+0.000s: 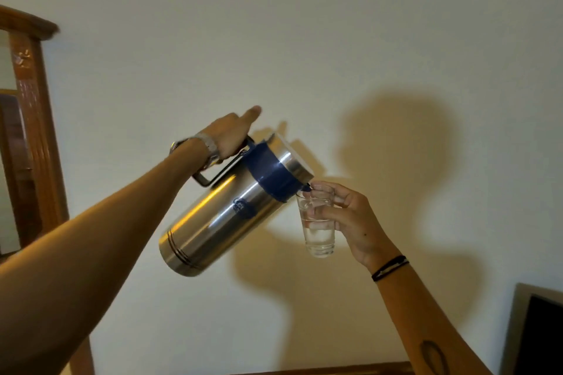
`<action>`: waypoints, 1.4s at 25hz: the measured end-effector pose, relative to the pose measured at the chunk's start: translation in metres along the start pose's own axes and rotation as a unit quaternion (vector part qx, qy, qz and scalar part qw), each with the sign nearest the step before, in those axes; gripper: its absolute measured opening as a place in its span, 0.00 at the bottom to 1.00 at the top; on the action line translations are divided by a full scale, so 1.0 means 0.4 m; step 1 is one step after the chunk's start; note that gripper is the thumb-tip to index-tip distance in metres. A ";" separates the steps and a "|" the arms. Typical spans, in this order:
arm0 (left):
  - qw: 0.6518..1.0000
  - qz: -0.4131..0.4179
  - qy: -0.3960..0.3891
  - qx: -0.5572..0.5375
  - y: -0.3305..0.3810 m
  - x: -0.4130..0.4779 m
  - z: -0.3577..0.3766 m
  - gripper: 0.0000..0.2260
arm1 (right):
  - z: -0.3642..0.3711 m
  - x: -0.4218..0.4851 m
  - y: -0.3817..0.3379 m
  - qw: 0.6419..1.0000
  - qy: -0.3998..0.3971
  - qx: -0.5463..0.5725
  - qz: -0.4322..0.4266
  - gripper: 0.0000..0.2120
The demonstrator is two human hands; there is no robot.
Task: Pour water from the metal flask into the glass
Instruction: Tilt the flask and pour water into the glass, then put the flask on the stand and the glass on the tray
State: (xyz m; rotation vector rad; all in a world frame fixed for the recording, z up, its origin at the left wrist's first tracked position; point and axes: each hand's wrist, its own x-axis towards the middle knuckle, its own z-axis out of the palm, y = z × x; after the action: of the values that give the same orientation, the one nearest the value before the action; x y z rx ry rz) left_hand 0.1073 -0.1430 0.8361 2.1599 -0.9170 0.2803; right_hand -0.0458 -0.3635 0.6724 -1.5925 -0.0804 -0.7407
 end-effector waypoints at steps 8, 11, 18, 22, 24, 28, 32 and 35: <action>0.856 -0.238 0.057 -0.456 -0.157 -0.121 0.072 0.23 | 0.018 0.032 -0.016 0.999 0.010 0.021 0.027 0.24; 0.806 -0.253 0.057 -0.531 -0.212 -0.157 0.092 0.21 | 0.002 0.032 -0.026 0.999 0.021 0.011 0.027 0.24; 0.765 -0.233 0.124 -0.587 -0.290 -0.202 0.149 0.26 | -0.028 0.014 -0.021 0.999 0.029 0.027 0.029 0.25; 0.756 -0.234 0.148 -0.593 -0.320 -0.218 0.169 0.23 | -0.035 -0.006 0.003 0.998 0.034 0.028 0.041 0.26; 0.760 -0.237 0.149 -0.587 -0.340 -0.233 0.186 0.20 | -0.038 -0.023 0.031 0.998 0.033 0.027 0.047 0.27; 0.775 -0.254 0.132 -0.564 -0.410 -0.309 0.289 0.22 | -0.045 -0.111 0.148 0.996 0.033 0.031 0.073 0.34; 0.780 -0.316 0.127 -0.525 -0.541 -0.453 0.475 0.26 | -0.064 -0.259 0.352 0.986 0.042 0.032 0.155 0.35; 0.745 -0.414 0.152 -0.501 -0.658 -0.589 0.636 0.18 | -0.064 -0.403 0.525 0.972 0.063 -0.001 0.225 0.34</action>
State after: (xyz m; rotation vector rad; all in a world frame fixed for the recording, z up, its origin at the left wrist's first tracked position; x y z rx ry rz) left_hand 0.0978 -0.0835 0.4050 1.2242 0.1835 -0.2712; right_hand -0.0857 -0.3667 0.4094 -1.4872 0.3642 -0.4832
